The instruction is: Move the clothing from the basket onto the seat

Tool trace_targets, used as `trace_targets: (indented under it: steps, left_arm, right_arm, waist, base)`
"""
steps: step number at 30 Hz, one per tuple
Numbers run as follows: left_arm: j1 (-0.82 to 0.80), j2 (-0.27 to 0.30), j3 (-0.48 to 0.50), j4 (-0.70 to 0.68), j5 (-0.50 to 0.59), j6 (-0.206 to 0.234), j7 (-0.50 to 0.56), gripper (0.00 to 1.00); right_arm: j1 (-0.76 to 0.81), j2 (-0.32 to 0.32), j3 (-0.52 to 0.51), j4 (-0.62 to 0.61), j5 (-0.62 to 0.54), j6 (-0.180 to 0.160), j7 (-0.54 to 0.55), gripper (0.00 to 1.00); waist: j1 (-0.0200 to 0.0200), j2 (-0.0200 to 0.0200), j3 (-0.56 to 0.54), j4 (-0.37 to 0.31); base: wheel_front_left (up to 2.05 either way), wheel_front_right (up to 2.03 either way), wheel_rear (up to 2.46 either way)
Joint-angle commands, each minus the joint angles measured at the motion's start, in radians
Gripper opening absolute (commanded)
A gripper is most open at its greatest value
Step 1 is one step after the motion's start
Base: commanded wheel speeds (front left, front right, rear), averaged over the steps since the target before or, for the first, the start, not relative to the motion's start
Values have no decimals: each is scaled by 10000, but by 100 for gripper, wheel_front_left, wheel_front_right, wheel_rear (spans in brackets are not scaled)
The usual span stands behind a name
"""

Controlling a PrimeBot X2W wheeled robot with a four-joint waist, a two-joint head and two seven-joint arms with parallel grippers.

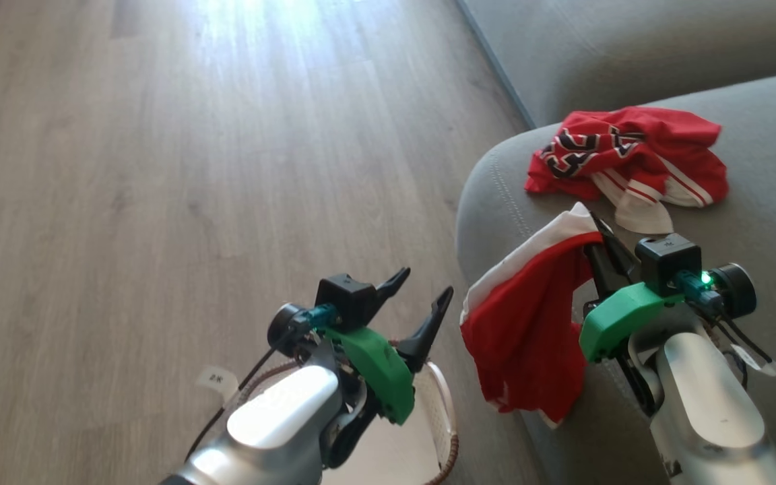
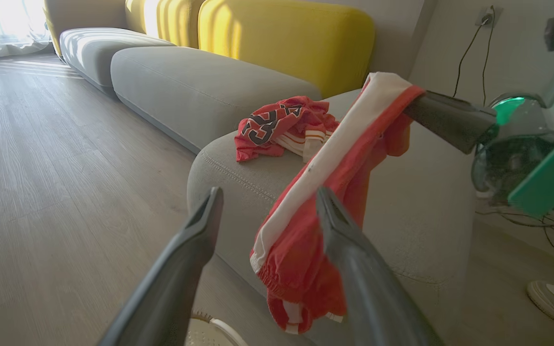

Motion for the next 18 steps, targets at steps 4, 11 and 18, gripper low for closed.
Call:
trace_targets:
  steps: [4, 11, 18]
  left_arm:
    - [-73, 132, 147, -501, 44, 186, -209, 100]
    - [162, 122, 57, -730, 97, 314, -320, 100]
    - [165, 101, 17, -793, 158, 402, -374, 100]
  right_arm:
    - [-42, -78, 82, -1150, -38, -4, 340, 0]
    - [233, -221, 106, -2301, 48, -4, 865, 0]
    - [359, -293, 103, -2918, 137, -4, 1158, 0]
  waist:
    - [0, 0, 190, -611]
    - [0, 0, 432, -1229]
    - [0, 0, 632, -1443]
  base:
    - [0, 0, 0]
    - [0, 0, 0]
    - [0, 0, 0]
